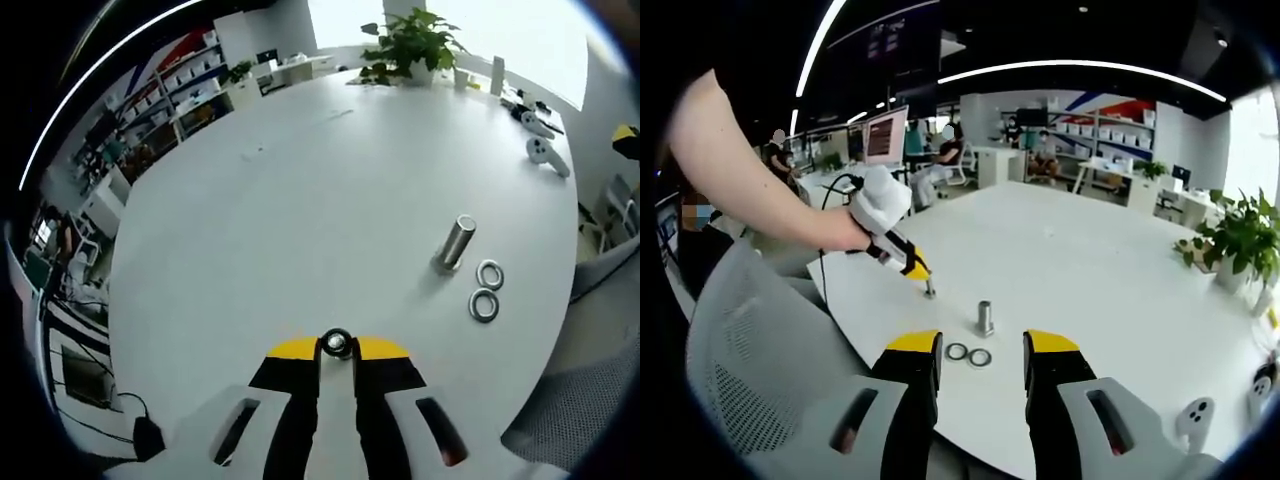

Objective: Place the washer onto the threaded stud by aligning its center hole with the stud, sliding it down to the base, and recovering from edge contact or off-axis alignment until the washer reaches the visible bottom stop.

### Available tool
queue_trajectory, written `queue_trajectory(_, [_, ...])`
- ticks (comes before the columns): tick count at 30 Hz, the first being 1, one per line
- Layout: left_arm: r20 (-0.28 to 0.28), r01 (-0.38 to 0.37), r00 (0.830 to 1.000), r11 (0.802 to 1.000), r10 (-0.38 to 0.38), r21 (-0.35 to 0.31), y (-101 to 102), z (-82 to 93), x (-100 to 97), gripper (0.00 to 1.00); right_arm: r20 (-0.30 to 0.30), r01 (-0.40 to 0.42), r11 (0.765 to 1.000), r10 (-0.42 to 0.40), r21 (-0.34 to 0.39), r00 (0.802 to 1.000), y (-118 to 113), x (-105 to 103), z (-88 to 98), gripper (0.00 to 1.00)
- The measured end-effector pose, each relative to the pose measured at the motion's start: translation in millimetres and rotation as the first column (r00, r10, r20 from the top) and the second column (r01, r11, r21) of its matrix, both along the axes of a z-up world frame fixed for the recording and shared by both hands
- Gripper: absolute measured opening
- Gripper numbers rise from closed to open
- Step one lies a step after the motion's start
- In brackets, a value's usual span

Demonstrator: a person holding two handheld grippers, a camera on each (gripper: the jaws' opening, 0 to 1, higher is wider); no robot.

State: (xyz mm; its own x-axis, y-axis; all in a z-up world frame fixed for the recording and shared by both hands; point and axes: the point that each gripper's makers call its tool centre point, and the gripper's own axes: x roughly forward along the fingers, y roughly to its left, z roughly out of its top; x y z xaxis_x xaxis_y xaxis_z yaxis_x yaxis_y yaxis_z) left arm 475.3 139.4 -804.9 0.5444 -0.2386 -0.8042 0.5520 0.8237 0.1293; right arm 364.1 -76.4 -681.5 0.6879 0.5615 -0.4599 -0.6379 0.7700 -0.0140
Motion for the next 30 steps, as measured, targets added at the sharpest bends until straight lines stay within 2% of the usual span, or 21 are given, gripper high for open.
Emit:
queue_trajectory(12, [0.002, -0.014, 1.000, 1.000, 0.014, -0.007, 1.6, -0.1, 2.7, 0.10, -0.003, -0.005, 1.000, 0.005, 0.003, 1.000, 1.0, -0.3, 0.2, 0.35])
queue_trajectory(30, [0.058, -0.069, 0.996, 0.995, 0.073, -0.068, 3.9, 25.0, -0.6, 0.12, -0.009, -0.031, 1.000, 0.031, -0.006, 0.999, 5.7, -2.8, -1.6, 0.34])
